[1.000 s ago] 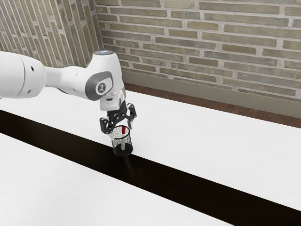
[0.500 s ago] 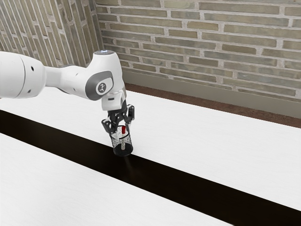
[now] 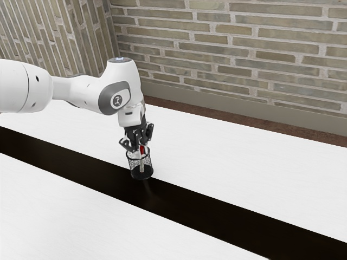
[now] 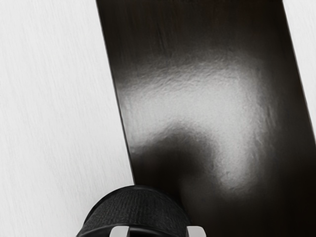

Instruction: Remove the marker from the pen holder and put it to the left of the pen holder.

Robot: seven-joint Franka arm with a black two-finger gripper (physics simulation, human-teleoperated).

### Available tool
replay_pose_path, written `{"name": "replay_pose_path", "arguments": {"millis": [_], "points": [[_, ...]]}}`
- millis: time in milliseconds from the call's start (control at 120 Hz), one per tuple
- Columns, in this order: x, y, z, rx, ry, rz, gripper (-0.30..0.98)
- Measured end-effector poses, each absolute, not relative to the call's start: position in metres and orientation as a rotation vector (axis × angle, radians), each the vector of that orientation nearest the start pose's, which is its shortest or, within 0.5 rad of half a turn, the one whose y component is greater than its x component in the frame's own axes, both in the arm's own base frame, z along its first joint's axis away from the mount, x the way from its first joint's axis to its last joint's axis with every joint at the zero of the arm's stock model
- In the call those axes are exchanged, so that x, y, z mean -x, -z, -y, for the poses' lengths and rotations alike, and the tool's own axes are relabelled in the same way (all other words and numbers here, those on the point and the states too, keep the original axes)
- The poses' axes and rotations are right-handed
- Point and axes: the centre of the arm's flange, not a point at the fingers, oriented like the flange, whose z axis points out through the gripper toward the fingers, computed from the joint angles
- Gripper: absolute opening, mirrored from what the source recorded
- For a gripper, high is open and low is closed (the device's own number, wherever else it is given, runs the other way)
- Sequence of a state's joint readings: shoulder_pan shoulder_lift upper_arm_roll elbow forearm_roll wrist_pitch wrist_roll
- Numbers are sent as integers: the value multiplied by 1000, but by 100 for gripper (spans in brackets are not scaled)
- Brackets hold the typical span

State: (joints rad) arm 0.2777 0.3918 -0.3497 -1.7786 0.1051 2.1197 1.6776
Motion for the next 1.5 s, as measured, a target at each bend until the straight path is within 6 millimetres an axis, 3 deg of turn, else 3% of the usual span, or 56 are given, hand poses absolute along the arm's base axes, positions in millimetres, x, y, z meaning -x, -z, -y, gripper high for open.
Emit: {"name": "replay_pose_path", "arguments": {"millis": [192,300,400,558,633,717,783,900,1033,1267,1500], "points": [[-644,-352,24,2010,36,-2463,-3],[-645,-365,24,2003,58,-2440,-6],[-642,-397,30,1971,100,-2413,-6],[-627,-471,38,1914,157,-2352,-6],[-623,-495,28,1916,161,-2315,-7],[-627,-503,3,1931,129,-2270,-7],[-638,-496,-28,1960,91,-2233,-7],[-661,-457,-73,1958,8,-2196,-7],[-679,-422,-114,1816,-94,-2117,-7],[-687,-397,-148,1485,-288,-1986,-7],[-682,-344,-150,1478,-309,-1939,-7]]}}
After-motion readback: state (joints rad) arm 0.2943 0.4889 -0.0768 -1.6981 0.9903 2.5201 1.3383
